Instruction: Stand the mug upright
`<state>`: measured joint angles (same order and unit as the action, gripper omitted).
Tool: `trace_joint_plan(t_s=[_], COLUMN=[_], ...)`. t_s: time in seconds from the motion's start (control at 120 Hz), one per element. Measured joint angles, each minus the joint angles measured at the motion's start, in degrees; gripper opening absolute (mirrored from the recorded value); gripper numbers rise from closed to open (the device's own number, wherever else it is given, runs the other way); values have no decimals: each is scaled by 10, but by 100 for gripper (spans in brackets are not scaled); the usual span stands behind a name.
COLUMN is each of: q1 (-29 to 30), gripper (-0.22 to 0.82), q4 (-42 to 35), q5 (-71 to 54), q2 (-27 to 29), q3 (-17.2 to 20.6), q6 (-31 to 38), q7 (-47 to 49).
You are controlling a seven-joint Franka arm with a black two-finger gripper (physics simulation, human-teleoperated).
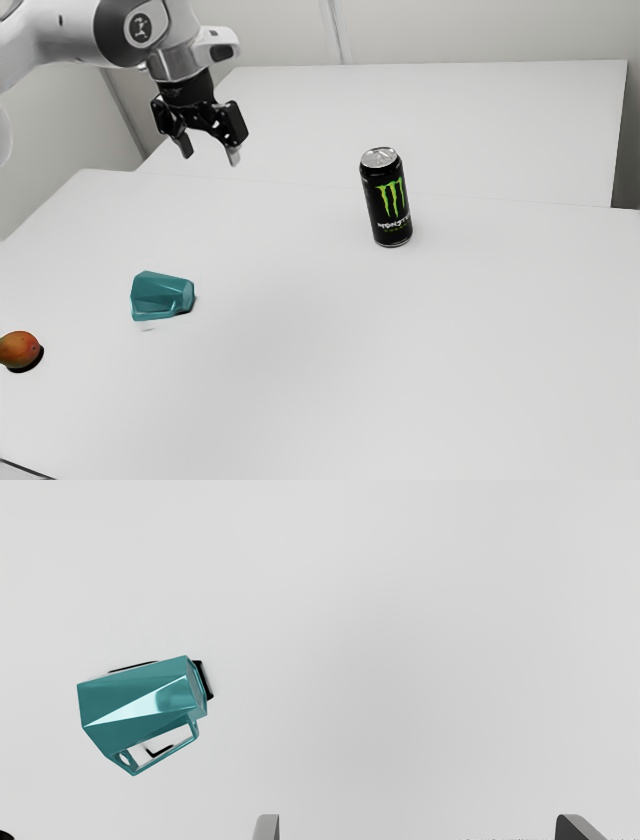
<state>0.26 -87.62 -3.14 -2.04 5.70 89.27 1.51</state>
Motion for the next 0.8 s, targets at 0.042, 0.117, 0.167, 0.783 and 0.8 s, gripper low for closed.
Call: trace_joint_plan(t_s=[0.042,0.117,0.167,0.783,0.8], q1=[0,1,2,33,35], gripper=[60,60,60,60,60], q4=[0,-1,-1,-139,-145], q5=[2,5,6,139,141], q2=[-1,0,1,31,33], q3=[0,-1,-1,2,2], q6=[-1,-4,-7,18,21], q7=[0,0,0,-33,-38])
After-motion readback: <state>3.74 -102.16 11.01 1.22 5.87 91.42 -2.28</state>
